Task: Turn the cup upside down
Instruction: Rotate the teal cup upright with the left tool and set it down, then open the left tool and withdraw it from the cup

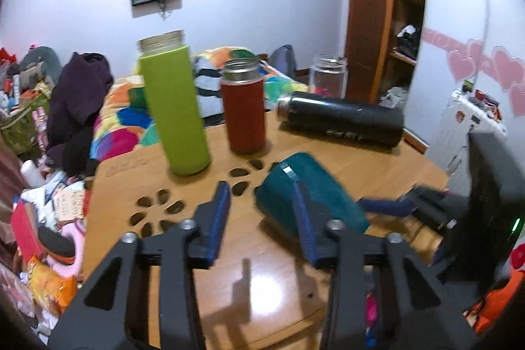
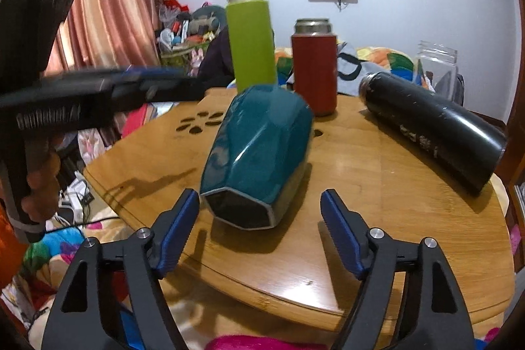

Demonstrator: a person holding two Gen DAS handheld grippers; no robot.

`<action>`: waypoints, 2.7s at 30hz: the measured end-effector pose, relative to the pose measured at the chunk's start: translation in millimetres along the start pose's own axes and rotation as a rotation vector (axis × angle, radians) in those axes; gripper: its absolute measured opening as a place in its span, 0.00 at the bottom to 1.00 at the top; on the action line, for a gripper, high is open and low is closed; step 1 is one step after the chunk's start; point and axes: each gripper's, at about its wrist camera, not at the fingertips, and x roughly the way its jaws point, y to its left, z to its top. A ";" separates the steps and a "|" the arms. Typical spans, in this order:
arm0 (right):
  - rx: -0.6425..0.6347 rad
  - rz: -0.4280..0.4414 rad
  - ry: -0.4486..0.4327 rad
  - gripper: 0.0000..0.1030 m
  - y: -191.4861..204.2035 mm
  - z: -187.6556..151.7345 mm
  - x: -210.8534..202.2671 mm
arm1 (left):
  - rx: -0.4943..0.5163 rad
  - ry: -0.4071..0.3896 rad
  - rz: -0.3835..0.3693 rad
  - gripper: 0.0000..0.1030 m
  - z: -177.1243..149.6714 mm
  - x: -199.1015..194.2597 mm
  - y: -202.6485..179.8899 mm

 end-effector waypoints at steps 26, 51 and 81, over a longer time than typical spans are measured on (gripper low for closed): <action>-0.054 -0.078 -0.055 0.49 11.9 4.3 -7.0 | -0.017 -0.008 -0.101 0.06 11.8 20.6 -4.4; -0.031 -0.062 -0.088 0.37 2.4 52.4 19.8 | -0.152 0.001 -0.133 0.00 23.1 54.2 51.7; 0.071 -0.167 -0.296 0.85 -18.1 63.0 -107.2 | -0.153 -0.300 0.126 0.81 5.3 -72.3 -9.6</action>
